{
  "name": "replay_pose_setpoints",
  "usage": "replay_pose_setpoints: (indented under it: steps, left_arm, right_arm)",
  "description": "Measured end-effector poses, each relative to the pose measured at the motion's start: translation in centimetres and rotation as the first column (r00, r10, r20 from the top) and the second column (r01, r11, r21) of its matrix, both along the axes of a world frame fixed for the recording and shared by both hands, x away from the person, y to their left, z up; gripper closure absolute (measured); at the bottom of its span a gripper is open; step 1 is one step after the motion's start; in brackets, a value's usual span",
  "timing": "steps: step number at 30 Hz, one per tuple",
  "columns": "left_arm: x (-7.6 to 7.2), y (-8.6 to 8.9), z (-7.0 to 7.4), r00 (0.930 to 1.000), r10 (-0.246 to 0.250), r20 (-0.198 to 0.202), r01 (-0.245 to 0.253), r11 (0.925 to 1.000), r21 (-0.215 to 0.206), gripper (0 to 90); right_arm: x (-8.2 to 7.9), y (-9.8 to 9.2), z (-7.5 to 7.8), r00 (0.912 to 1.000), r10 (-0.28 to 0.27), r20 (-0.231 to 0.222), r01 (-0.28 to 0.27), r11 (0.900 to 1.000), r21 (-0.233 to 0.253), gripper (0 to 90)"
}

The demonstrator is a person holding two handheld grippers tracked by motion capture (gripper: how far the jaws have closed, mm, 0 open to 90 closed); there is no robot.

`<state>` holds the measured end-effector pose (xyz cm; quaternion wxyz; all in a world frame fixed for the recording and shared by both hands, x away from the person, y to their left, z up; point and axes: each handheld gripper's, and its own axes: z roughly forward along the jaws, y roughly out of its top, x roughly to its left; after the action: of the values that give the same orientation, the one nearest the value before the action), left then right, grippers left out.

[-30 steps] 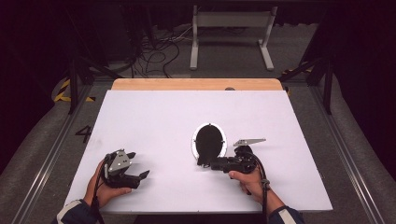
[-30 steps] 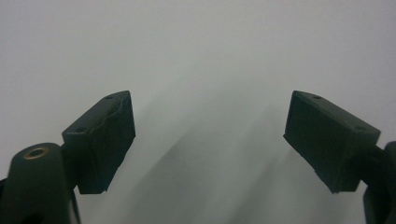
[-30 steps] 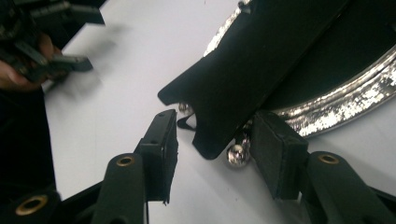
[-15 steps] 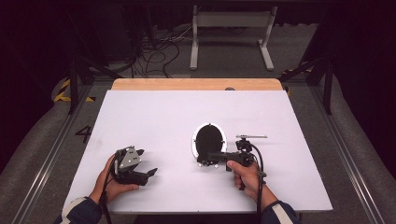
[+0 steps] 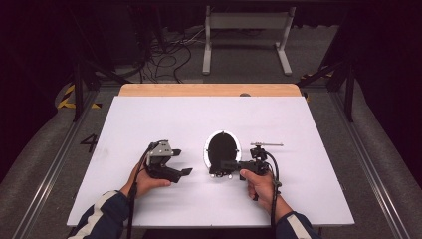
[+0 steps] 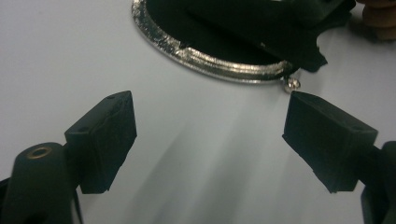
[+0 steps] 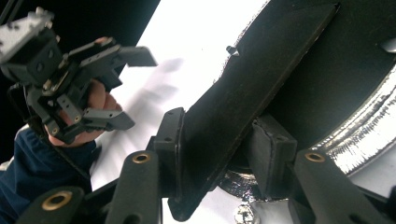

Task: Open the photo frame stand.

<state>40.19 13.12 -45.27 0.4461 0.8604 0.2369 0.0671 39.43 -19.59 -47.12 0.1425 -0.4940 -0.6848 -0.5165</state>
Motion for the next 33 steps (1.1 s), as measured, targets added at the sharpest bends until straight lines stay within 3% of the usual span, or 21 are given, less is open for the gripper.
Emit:
replay_pose_setpoints:
  steps: [3,8,12,17,20,27,30,33]
  left_arm:
    - [0.9,-1.4,-0.1,0.9994,-0.024,-0.025,0.024,0.9996,0.017,16.3]
    - [1.8,-2.7,-0.4,0.9988,-0.036,-0.034,0.036,0.999,0.025,16.2]
    - [2.4,-3.4,-0.4,0.9979,-0.049,-0.041,0.05,0.9986,0.014,16.3]
    - [2.7,-4.1,-0.4,0.9965,-0.07,-0.047,0.07,0.9976,0.002,18.8]
    - [2.8,-4.3,-0.5,0.9928,-0.107,-0.055,0.107,0.9943,0.003,21.5]
    - [3.0,-4.2,-0.4,0.9924,-0.116,-0.042,0.116,0.9932,-0.009,24.0]
    - [3.6,-4.3,-0.3,0.995,-0.073,-0.068,0.071,0.9969,-0.034,19.5]
    - [4.2,-4.3,-0.5,0.992,-0.073,-0.103,0.068,0.9962,-0.053,16.5]
  right_arm:
    - [-0.1,0.1,0.2,0.9998,0.008,0.016,-0.007,1.0,-0.009,61.2]
    - [-0.3,0.1,0.5,0.9958,0.042,0.081,-0.04,0.999,-0.032,63.0]
    - [-0.6,0.2,0.6,0.9871,0.071,0.143,-0.064,0.997,-0.053,64.0]
    - [-0.9,0.5,1.0,0.9694,0.108,0.22,-0.089,0.992,-0.092,64.7]
    - [-1.2,0.6,1.1,0.9581,0.129,0.256,-0.103,0.988,-0.115,65.5]
    - [-1.5,0.8,1.5,0.9491,0.145,0.28,-0.11,0.985,-0.136,66.1]
    - [-1.6,0.9,1.6,0.9439,0.154,0.292,-0.116,0.983,-0.143,66.4]
    - [-1.7,0.9,1.7,0.9373,0.165,0.307,-0.122,0.98,-0.154,66.6]
